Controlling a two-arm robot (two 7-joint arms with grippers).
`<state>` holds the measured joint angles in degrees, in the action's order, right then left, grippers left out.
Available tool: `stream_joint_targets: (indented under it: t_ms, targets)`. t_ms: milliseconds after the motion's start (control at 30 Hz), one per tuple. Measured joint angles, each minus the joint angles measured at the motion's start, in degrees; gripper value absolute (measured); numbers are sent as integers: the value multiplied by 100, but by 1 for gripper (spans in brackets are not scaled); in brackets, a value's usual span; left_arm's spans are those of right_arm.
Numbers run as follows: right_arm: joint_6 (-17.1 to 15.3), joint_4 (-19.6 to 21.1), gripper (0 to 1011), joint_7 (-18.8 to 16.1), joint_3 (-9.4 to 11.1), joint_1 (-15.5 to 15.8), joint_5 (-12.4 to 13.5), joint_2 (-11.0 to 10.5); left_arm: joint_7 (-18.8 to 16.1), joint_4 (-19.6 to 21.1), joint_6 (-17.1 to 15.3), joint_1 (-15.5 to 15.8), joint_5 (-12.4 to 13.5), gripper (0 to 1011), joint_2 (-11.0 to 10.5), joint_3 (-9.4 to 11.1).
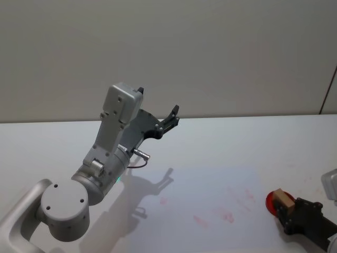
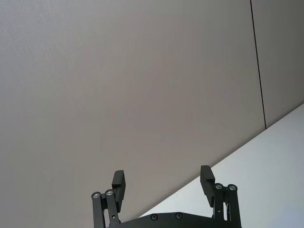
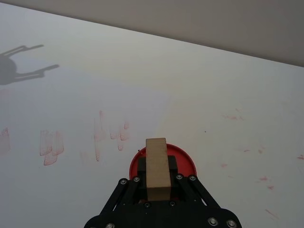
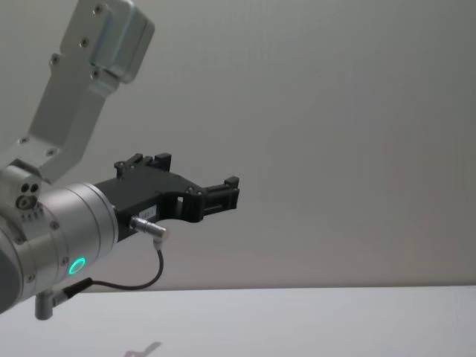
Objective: Use the one hand to pick up the stamp and affix it onto the A4 paper.
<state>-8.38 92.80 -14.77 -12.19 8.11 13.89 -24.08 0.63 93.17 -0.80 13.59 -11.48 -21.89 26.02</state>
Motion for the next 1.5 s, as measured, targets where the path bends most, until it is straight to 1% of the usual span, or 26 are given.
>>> stream_joint_targets:
  t_ms: [933, 1500]
  targets:
    - [195, 19, 220, 114, 19, 30, 52, 33, 0, 0, 0, 0, 0, 1001, 0, 0]
    - [239, -79, 221, 135, 46, 9, 26, 35, 0, 0, 0, 0, 0, 1001, 0, 0]
